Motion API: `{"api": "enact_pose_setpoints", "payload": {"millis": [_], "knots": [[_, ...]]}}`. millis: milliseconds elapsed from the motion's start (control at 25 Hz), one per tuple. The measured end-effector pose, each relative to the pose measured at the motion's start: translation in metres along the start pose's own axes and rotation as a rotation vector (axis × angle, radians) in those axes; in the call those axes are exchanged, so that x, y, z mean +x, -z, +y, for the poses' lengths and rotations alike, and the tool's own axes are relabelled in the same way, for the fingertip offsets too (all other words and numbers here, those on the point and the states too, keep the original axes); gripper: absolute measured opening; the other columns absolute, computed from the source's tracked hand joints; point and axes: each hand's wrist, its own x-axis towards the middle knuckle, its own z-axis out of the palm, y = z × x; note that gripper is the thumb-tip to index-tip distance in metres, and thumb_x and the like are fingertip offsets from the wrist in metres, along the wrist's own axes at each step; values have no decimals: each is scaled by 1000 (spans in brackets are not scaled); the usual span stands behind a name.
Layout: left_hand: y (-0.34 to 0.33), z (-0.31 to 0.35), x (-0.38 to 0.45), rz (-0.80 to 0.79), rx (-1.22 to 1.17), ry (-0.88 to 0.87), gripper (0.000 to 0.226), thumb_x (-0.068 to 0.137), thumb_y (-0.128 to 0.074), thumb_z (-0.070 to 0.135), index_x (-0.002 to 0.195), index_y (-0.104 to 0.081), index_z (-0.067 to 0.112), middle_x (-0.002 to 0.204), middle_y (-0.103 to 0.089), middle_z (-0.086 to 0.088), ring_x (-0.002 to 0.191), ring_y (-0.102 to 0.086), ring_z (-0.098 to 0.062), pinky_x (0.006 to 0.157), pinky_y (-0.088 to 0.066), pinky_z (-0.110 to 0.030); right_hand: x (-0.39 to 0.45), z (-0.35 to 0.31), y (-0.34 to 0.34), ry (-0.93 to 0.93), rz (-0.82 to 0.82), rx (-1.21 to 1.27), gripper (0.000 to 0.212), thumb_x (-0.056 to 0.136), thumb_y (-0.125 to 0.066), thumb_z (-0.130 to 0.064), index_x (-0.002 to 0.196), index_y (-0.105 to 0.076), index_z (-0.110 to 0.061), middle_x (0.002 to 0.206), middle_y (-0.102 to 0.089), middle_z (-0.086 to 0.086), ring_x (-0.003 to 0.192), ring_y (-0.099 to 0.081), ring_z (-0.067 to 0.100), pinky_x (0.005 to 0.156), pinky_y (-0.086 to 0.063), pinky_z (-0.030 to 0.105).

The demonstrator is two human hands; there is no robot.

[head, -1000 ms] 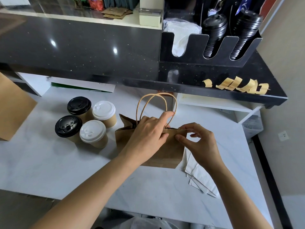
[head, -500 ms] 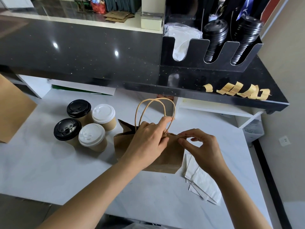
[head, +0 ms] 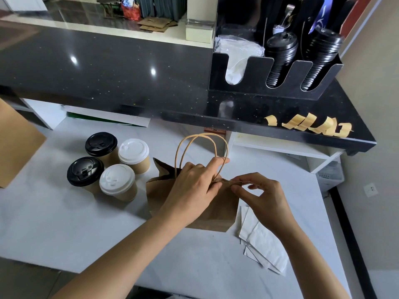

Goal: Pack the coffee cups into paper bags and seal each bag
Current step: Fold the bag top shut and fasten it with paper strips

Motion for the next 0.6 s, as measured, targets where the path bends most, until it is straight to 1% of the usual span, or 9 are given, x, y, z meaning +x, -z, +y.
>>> {"api": "enact_pose_setpoints", "payload": {"millis": [120,240,440,600], "knots": [[-1,0,0,9,14,-1,59,90,-76,17,142,-49,27,93,-72,10,87,-58,-12,89,-36,-22,1,-1,1,-1,-20,-16,15,91,-77,-22,95,-77,-37,97,-73,-26,100,-67,2,85,-50,23],[1,1,0,6,11,7,59,91,-76,16,142,-50,26,93,-72,9,86,-59,-13,90,-37,-22,2,-2,2,-2,-24,-4,15,90,-77,-21,94,-78,-36,96,-74,-25,100,-68,3,86,-51,26],[2,0,1,-2,-16,34,58,92,-74,22,143,-48,28,97,-72,10,83,-46,-4,92,-34,-21,5,-2,5,-16,-29,22,15,88,-80,-20,92,-80,-35,96,-75,-24,100,-68,5,88,-53,30],[0,3,1,11,0,37,58,91,-76,25,143,-49,28,95,-73,9,84,-46,-5,88,-35,-22,5,-3,5,-14,-41,-3,16,89,-79,-21,93,-79,-36,96,-74,-25,98,-68,3,87,-54,30]]}}
